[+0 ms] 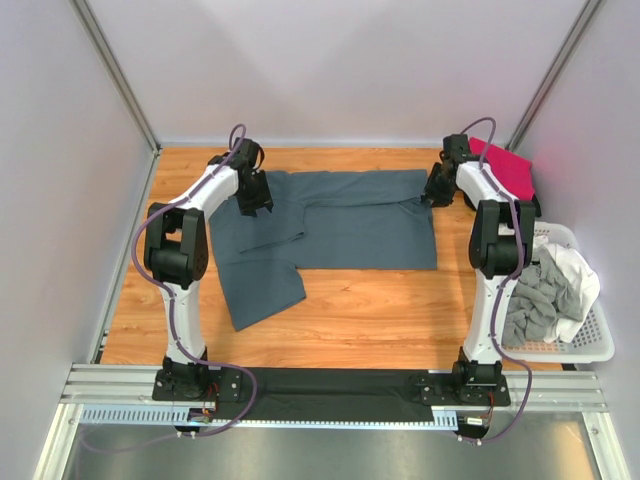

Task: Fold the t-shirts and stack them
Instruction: Fold the tshirt

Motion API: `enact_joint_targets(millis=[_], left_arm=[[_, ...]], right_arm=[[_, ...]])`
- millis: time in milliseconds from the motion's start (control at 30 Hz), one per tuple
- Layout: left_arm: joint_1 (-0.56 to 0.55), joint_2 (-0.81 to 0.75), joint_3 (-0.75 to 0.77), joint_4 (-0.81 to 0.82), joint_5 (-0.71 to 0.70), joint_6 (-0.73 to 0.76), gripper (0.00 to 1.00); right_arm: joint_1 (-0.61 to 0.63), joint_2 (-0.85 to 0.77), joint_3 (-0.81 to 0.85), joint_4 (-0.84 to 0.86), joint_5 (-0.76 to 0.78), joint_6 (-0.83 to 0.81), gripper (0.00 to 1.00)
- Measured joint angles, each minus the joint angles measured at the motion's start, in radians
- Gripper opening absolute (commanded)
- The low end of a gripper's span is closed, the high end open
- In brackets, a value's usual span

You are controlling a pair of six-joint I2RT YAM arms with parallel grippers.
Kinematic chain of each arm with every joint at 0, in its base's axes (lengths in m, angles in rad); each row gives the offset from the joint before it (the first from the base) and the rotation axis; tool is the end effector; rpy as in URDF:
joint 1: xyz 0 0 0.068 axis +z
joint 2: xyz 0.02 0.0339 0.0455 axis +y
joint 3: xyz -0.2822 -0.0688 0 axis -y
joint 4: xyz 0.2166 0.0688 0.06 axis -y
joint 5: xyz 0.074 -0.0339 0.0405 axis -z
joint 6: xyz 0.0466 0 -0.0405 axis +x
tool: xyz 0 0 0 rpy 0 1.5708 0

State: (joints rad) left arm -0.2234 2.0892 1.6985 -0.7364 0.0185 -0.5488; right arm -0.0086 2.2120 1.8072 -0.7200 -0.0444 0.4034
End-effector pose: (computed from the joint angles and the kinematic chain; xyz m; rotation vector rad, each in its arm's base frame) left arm 0.4237 -0.0972 0.2227 -0.4360 2.6910 -0.2549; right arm 0.4635 -0.0019 0.2007 0.5404 2.6528 0.1793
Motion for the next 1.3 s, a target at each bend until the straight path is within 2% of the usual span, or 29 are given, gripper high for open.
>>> enact_joint_targets(millis=[167, 433, 600, 767, 867, 1100, 1300], left_arm=[[0.0, 0.0, 0.011, 0.0, 0.0, 0.003, 0.53], [0.0, 0.006, 0.012, -0.002, 0.0, 0.005, 0.53], [0.0, 0.008, 0.012, -0.002, 0.002, 0.005, 0.52], [0.0, 0.008, 0.012, -0.002, 0.004, 0.005, 0.52], [0.0, 0.008, 0.012, -0.002, 0.005, 0.005, 0.52], [0.0, 0.008, 0.012, -0.002, 0.005, 0.006, 0.52], [0.0, 0.009, 0.012, -0.004, 0.004, 0.006, 0.52]], right_arm=[[0.0, 0.019, 0.0, 0.0, 0.002, -0.014, 0.29], [0.0, 0.019, -0.048, 0.043, -0.006, -0.026, 0.3], [0.0, 0.002, -0.068, 0.056, -0.011, -0.027, 0.35], [0.0, -0.004, -0.081, 0.071, -0.024, -0.026, 0.49], [0.0, -0.004, -0.082, 0.084, -0.037, -0.025, 0.49], [0.0, -0.004, -0.087, 0.103, -0.047, -0.017, 0.36], [0.0, -0.004, -0.083, 0.108, -0.054, -0.011, 0.19]])
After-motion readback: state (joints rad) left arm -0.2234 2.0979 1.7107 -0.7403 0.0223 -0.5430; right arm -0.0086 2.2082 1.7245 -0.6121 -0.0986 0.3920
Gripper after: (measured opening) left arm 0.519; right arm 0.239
